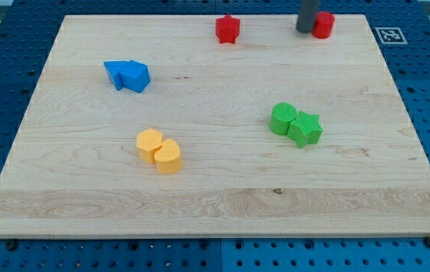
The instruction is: Move the red circle towards the top right
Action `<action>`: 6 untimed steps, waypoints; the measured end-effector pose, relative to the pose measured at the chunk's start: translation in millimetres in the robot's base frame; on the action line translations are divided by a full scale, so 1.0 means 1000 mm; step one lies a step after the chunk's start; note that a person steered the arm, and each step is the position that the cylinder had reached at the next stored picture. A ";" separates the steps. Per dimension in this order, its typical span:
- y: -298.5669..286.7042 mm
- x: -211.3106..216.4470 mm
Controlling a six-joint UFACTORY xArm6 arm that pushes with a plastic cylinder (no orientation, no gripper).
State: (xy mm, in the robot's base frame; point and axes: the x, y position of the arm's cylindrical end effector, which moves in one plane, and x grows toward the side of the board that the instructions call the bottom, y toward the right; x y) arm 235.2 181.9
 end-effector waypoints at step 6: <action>0.086 0.029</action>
